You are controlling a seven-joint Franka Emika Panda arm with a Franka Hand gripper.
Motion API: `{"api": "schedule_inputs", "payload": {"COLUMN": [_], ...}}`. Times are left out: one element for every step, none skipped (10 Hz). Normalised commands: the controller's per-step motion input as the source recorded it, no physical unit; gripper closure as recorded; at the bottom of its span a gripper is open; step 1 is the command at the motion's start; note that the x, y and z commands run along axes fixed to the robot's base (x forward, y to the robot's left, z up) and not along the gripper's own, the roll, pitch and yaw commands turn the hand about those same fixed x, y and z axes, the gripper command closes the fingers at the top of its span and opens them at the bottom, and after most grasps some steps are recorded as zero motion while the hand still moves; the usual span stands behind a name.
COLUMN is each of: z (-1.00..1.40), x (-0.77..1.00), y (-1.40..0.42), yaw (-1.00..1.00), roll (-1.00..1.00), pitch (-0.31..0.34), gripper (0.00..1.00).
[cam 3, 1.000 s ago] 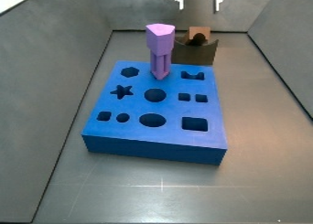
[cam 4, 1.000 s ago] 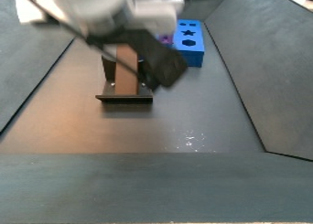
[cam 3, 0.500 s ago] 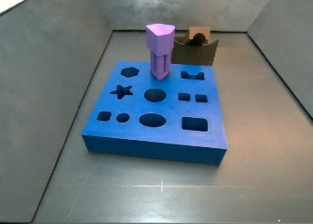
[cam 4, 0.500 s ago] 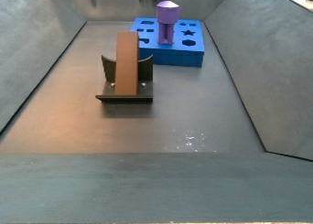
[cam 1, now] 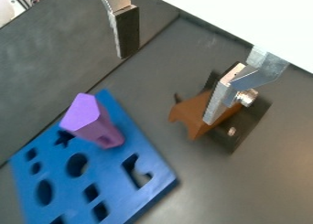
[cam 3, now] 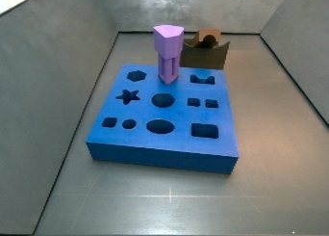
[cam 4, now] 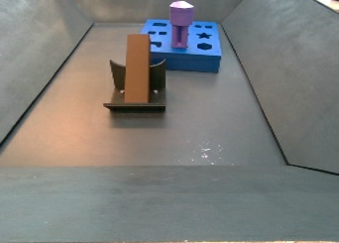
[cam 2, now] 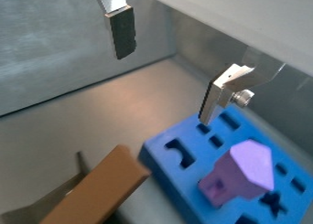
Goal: Pick up the arch object. Move up. Place the arch object on the fixture. Regrasp the arch object. Rotate the arch object. Move to above the board. Insert the arch object.
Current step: Regrasp the arch object.
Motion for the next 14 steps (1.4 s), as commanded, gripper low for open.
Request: {"api": "schedule_inputs", "payload": {"z": [0.03,0.02,0.02,0.02,0.02,0.02,0.01,0.01,0.0,0.0,0.0,0.0,0.0,-0.01], "x": [-0.02,-0.01,0.0,0.0,0.0,0.0,0.01,0.02,0.04,0.05,0.07,0.08,0.09,0.1], "y": [-0.04,-0.05,-0.03,-0.03,-0.02,-0.02,-0.03,-0.02,-0.02,-0.03,-0.03,-0.04,-0.04,-0.04], "yaw": [0.01,0.01,0.01,0.01,0.02,0.02,0.02,0.02,0.03,0.03,0.04,0.05,0.06,0.08], "roll": [1.0,1.0,1.0,1.0,1.0,1.0,1.0,1.0,1.0,1.0,1.0,1.0,1.0,1.0], "pitch": [0.024,0.022,0.019,0.019,0.023,0.027,0.034,0.045,0.055,0.066,0.087,0.107,0.131,0.156], "gripper": [0.0,0.0,0.0,0.0,0.0,0.0,0.0,0.0,0.0,0.0,0.0,0.0,0.0,0.0]}}
